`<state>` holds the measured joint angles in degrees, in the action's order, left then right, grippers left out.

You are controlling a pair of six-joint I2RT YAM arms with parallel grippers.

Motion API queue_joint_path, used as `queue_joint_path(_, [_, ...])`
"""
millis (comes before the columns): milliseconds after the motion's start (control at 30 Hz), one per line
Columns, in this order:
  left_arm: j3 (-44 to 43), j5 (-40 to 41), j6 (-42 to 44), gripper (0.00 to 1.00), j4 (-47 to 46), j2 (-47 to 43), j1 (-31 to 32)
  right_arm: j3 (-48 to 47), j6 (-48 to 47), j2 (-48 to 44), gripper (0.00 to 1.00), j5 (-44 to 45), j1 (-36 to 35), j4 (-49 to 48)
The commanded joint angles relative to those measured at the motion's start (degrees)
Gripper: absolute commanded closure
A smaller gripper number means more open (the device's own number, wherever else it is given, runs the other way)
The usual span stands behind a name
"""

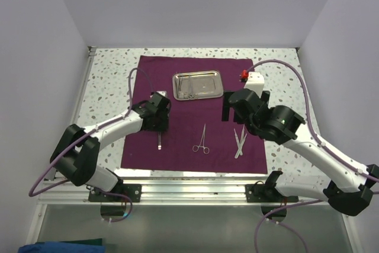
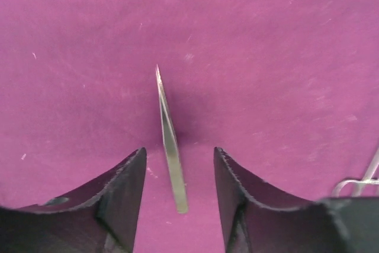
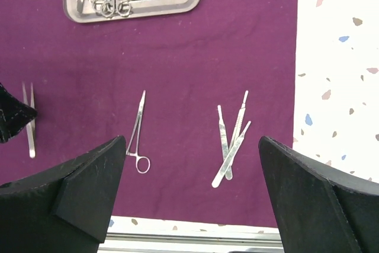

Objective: Open and lay out the surgical kit
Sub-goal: Place the medical item in the surgical kit, then pick up the medical item from the container.

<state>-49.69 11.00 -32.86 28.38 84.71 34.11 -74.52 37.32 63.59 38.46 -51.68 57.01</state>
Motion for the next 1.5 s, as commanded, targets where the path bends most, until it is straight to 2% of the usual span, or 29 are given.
queue_joint_path(0, [-7.6, 1.8, 0.8, 0.46, 0.4, -0.6, 0.3, 0.9, 0.7, -3.8, 0.02, 4.0, 0.2, 1.8])
queue_joint_path(67, [-11.5, 2.5, 2.9, 0.45, 1.3, 0.7, 0.2, 1.5, 1.5, -4.6, 0.02, 5.1, 0.3, 2.7])
queue_joint_path(167, [-21.7, 3.9, 6.5, 0.44, 3.0, 6.2, 0.0, 1.9, 2.4, -5.5, 0.02, 6.4, 0.2, 3.9])
queue_joint_path(200, [-27.6, 4.2, 7.5, 0.44, 3.7, 8.0, -0.1, 1.7, 2.4, -5.6, 0.02, 6.6, 0.3, 4.1])
queue_joint_path(267, [-34.0, 3.9, 9.9, 0.45, 4.7, 15.2, -0.4, 1.3, 2.7, -5.8, 0.02, 7.8, 0.3, 5.3])
queue_joint_path(300, [-41.0, 3.6, 10.7, 0.46, 6.3, 17.8, -0.6, 0.9, 2.8, -5.8, 0.02, 8.1, 0.3, 5.8])
queue_joint_path(433, [-58.2, 2.6, 14.1, 0.47, 10.3, 33.4, -1.4, -0.5, 3.7, -6.5, 0.02, 10.9, 0.3, 8.8])
queue_joint_path(500, [-68.1, 1.1, 14.4, 0.48, 12.7, 38.1, -2.1, -1.2, 4.6, -7.3, 0.02, 12.9, 0.4, 10.9])
queue_joint_path(600, [-77.4, -0.2, 14.4, 0.48, 14.2, 45.0, -3.3, -1.9, 6.1, -8.5, 0.02, 14.8, 0.4, 13.9])
queue_joint_path(900, [-80.2, -3.0, 13.9, 0.48, 7.4, 50.9, -8.0, -3.0, 9.5, -8.7, 0.02, 18.5, 0.5, 18.7])
queue_joint_path(1100, [-81.2, -5.2, 13.8, 0.48, 6.9, 54.2, -10.4, -4.3, 8.7, -5.9, 0.01, 19.0, 0.5, 18.7])
queue_joint_path(1467, [-80.5, -5.8, 13.5, 0.48, 5.8, 57.7, -11.1, -5.1, 7.6, -2.4, 0.01, 18.0, 0.6, 17.5])
